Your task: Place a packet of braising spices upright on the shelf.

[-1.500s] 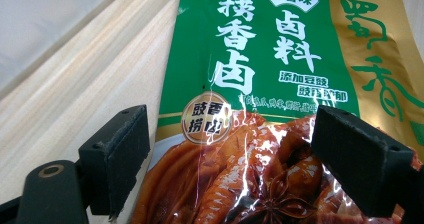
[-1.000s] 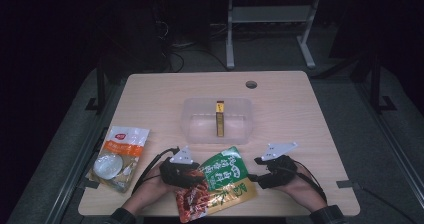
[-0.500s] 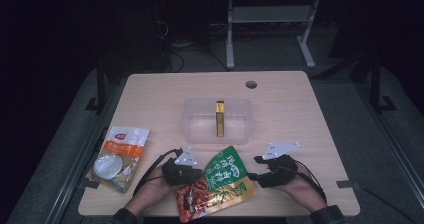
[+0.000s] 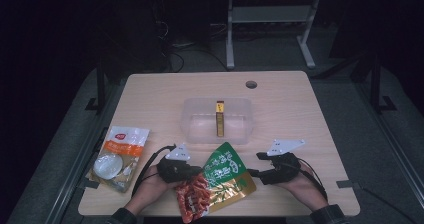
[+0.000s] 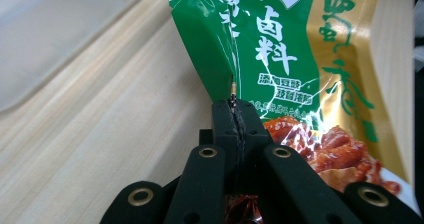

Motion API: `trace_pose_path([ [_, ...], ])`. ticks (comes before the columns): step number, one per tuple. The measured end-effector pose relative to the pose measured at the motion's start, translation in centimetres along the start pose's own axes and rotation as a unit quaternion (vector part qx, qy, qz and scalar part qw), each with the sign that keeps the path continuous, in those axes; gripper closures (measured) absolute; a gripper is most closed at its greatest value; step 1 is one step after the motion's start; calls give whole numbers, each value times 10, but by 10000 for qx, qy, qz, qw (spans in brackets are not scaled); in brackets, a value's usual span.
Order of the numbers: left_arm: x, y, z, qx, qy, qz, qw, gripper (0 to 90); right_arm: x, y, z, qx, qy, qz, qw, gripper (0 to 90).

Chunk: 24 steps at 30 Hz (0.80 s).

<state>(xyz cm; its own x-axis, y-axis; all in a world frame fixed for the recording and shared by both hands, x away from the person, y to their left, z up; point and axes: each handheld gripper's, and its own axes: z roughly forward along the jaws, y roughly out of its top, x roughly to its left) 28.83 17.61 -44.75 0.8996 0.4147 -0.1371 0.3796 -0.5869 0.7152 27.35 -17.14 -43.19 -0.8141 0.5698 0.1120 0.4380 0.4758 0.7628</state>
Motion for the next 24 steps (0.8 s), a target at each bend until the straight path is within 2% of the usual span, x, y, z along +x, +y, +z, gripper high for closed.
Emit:
trace_pose_path([
  [3, 2, 1, -8, -188, -23, -113, 9998, 898, 0, 1, -1, -58, -29, 9, 10000, 321],
  [11, 12, 0, -29, -582, 190, -333, 9976, 900, -1, 3, -8, -299, 23, 114, 9995, 310],
  [14, 14, 0, -39, -782, 293, -295, 9961, 900, -1, 2, -9, -294, 79, 106, 9995, 315],
  [18, 13, 1, -52, -1128, 451, -390, 9918, 900, 0, 1, -7, -237, 270, 95, 9993, 319],
  [19, 13, 1, -52, -1128, 451, -390, 9918, 900, 0, 1, -5, -209, 360, 109, 9991, 320],
  [20, 13, 1, -54, -1175, 468, -396, 9912, 900, 0, 1, -5, -209, 360, 109, 9991, 320],
  [21, 13, 1, -55, -1249, 495, -423, 9900, 900, 2, 1, -2, -199, 520, 110, 9984, 317],
  [22, 13, 2, -58, -1256, 524, -398, 9899, 900, 2, 1, -2, -199, 520, 110, 9984, 317],
  [23, 13, 2, -60, -1353, 534, -433, 9884, 900, 3, 1, -1, -195, 584, 102, 9981, 312],
  [24, 13, 3, -62, -1374, 544, -432, 9881, 900, 4, 1, 2, -238, 665, 104, 9974, 306],
])
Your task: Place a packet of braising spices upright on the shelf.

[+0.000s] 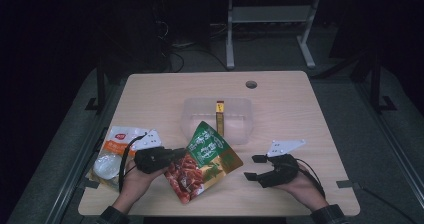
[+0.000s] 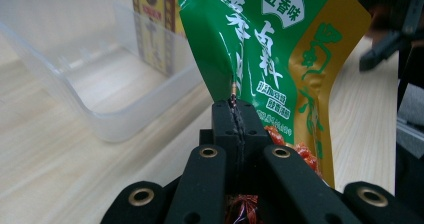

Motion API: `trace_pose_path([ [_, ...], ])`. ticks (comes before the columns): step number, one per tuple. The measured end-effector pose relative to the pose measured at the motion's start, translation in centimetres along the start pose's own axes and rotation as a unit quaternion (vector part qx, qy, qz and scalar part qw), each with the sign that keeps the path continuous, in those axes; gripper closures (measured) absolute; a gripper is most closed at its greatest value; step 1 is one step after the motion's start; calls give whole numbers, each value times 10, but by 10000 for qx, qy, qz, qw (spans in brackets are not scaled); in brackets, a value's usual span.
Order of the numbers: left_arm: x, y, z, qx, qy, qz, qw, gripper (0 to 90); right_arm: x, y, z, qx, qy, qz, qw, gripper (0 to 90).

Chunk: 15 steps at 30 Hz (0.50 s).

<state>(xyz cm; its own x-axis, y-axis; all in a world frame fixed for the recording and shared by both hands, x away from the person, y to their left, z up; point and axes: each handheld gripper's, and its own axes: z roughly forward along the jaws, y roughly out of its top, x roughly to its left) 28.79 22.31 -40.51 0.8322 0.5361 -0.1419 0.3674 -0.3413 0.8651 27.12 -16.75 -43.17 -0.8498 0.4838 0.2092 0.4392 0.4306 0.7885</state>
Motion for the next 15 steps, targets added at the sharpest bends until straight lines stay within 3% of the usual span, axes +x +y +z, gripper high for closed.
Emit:
trace_pose_path([
  [4, 1, 4, -8, -211, 59, -2, 9998, 900, 3, 2, 8, -93, 216, 53, 9997, 277],
  [7, 2, 7, -13, -377, 111, -20, 9992, 900, 7, 7, 16, -109, 172, -54, 9998, 288],
  [12, 3, 10, -20, -577, 152, -89, 9982, 900, 16, 24, 31, -528, 214, -190, 9982, 302],
  [15, 3, 11, -23, -644, 239, -69, 9976, 900, 17, 32, 37, -641, 210, -199, 9975, 306],
])
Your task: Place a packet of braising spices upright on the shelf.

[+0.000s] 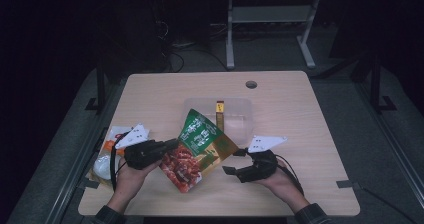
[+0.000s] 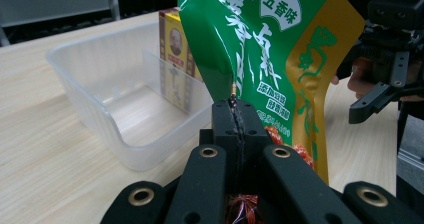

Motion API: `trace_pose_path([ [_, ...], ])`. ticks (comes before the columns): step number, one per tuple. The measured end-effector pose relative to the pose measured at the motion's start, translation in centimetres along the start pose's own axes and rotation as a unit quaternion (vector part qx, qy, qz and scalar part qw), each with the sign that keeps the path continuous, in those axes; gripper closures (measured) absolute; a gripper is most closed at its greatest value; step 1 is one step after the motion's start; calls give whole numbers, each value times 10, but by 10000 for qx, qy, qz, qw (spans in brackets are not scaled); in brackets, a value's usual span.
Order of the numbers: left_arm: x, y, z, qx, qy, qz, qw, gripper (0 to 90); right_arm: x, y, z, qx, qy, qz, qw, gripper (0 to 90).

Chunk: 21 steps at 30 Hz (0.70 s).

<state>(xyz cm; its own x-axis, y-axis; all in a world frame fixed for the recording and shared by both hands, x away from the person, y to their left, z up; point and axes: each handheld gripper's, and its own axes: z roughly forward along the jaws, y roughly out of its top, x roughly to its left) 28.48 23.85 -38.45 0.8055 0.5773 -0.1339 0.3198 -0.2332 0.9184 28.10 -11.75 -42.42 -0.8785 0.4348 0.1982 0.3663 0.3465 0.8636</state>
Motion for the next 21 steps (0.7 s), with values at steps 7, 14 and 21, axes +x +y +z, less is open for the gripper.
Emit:
trace_pose_path([
  [7, -1, 2, -2, -150, 9, -28, 9999, 900, 1, 9, 14, -194, 192, 110, 9996, 321],
  [14, -2, 2, -4, -255, -9, -62, 9997, 900, -2, 16, 30, -541, 466, 420, 9966, 425],
  [21, -3, 1, -3, -302, -45, -75, 9995, 899, -4, 20, 38, -818, 720, 625, 9921, 651],
])
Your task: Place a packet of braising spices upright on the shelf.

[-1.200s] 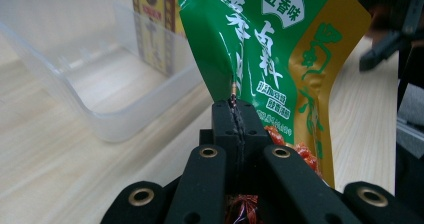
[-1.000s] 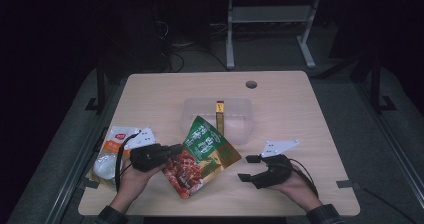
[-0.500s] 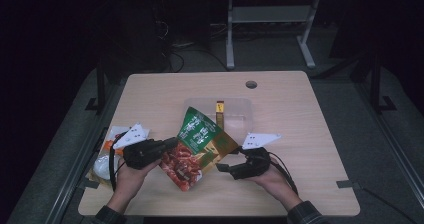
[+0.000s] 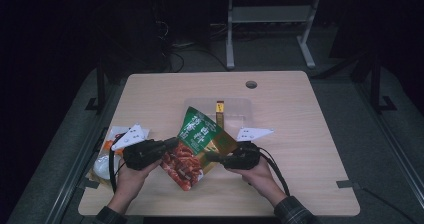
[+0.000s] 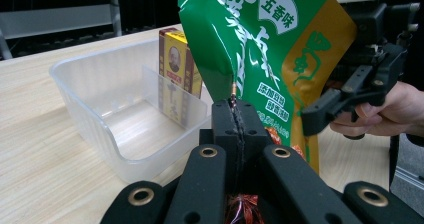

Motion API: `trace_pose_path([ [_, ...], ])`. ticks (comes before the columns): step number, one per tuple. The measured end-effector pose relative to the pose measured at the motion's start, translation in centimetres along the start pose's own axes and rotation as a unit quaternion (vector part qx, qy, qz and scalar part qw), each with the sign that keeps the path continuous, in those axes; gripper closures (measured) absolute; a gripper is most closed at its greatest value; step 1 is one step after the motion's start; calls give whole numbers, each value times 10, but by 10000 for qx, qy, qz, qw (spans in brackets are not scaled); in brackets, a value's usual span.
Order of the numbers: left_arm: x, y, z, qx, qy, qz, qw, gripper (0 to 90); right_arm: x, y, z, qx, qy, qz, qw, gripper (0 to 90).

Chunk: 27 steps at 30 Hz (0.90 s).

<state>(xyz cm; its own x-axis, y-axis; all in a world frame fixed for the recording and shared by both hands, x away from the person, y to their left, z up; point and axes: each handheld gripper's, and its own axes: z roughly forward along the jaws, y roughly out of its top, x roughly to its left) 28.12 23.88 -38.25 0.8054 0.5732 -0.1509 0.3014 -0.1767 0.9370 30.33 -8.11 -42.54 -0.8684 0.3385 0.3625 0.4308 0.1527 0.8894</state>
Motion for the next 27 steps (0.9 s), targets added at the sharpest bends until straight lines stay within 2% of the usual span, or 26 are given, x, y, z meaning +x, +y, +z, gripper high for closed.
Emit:
trace_pose_path([
  [2, 0, -2, 1, -28, -47, -64, 10000, 898, 1, 2, -2, -32, -17, -11, 10000, 745],
  [3, 1, -3, 1, -27, -65, -69, 10000, 898, 1, 2, -2, -32, -17, -11, 10000, 745],
  [6, 0, -5, 4, -4, -118, -69, 9999, 897, 1, 5, -7, -39, -20, -85, 10000, 855],
  [8, 0, -6, 5, 15, -147, -87, 9999, 896, 1, 7, -9, -20, -8, -125, 9999, 874],
  [10, -1, -7, 7, 124, -169, -103, 9997, 895, 0, 8, -10, -6, 0, -146, 9999, 880],
  [17, -5, -17, 14, 577, -22, 166, 9982, 894, -1, 13, -15, 248, 159, -272, 9992, 892],
  [22, -5, -18, 15, 609, -28, 196, 9979, 882, 2, 17, -17, 384, 165, -354, 9985, 895],
  [25, -3, -18, 14, 615, 94, 224, 9978, 847, 2, 20, -19, 456, 137, -385, 9981, 895],
  [27, 0, -18, 10, 575, 105, 169, 9981, 821, 2, 21, -22, 505, 121, -399, 9978, 896],
])
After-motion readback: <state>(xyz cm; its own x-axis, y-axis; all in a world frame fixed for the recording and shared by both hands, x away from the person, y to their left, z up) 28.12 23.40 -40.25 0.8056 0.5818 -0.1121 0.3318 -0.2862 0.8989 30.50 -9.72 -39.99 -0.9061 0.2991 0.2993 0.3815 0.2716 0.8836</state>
